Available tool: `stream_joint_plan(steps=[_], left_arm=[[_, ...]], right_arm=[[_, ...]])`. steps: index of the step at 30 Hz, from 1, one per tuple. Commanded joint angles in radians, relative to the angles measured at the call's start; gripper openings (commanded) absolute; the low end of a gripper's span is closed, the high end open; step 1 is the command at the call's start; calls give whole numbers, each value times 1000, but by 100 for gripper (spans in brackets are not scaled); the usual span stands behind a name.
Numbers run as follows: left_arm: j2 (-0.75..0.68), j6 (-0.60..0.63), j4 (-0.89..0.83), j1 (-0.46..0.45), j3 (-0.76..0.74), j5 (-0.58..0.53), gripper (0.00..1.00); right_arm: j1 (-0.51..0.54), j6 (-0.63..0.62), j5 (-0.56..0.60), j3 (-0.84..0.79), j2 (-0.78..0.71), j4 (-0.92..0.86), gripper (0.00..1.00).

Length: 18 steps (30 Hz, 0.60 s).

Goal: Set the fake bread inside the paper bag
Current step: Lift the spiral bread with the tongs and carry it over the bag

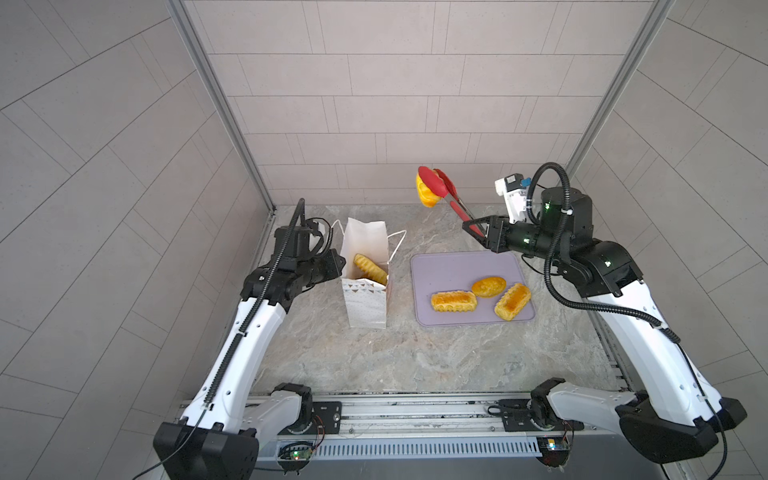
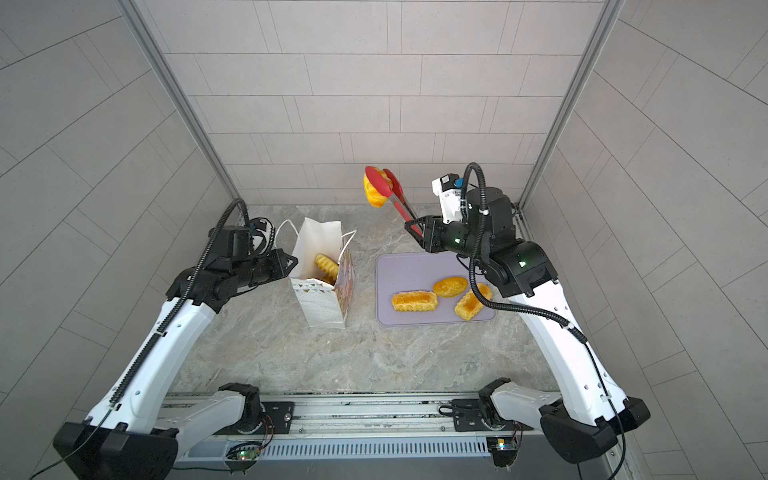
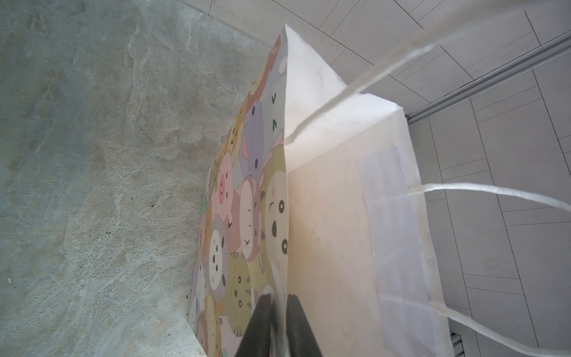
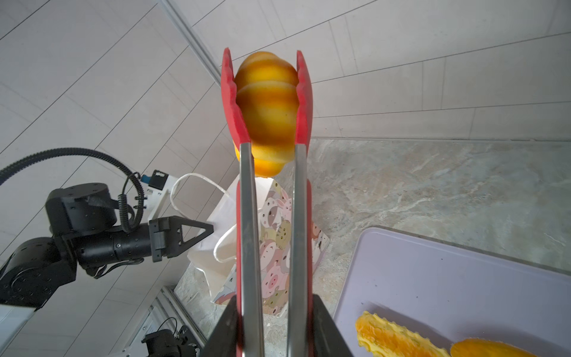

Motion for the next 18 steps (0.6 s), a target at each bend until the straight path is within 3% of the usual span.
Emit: stream_joint_plan(steps=[1,8,18], left_arm=[[-5,-4,2,5,1,1,14],[-10,-3,0,7,-2,-1,14],[-12,-5,1,6,-2,-2,14]], right_arm=[[74,-33,56,52,25,21,32],[225,-94,154,129,94,-42,32],[359,-154,264,197,172,-117,32]])
